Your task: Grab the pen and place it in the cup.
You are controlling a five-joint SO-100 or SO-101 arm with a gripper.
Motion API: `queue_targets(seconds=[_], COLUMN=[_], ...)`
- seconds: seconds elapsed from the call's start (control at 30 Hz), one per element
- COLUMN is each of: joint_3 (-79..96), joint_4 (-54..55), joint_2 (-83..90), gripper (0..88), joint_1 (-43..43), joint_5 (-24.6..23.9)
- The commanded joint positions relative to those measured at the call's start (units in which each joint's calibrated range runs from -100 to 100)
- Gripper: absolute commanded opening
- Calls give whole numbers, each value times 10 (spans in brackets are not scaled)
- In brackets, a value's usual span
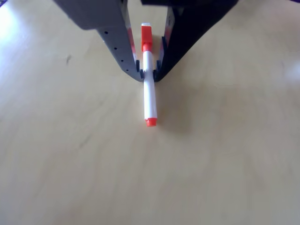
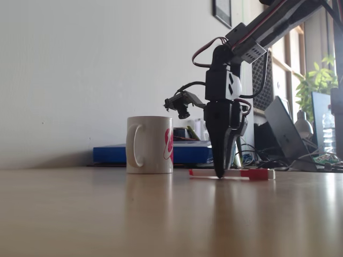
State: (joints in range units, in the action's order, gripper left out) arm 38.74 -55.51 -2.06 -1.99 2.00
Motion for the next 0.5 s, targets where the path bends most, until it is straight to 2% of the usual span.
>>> queue_targets(seconds=[0.0, 0.47], joint_3=[-10, -16], joint_4=[-13, -89], joint_2=[54, 188], gripper=[10, 9], joint_1=[14, 16], joint_5=[-1, 6])
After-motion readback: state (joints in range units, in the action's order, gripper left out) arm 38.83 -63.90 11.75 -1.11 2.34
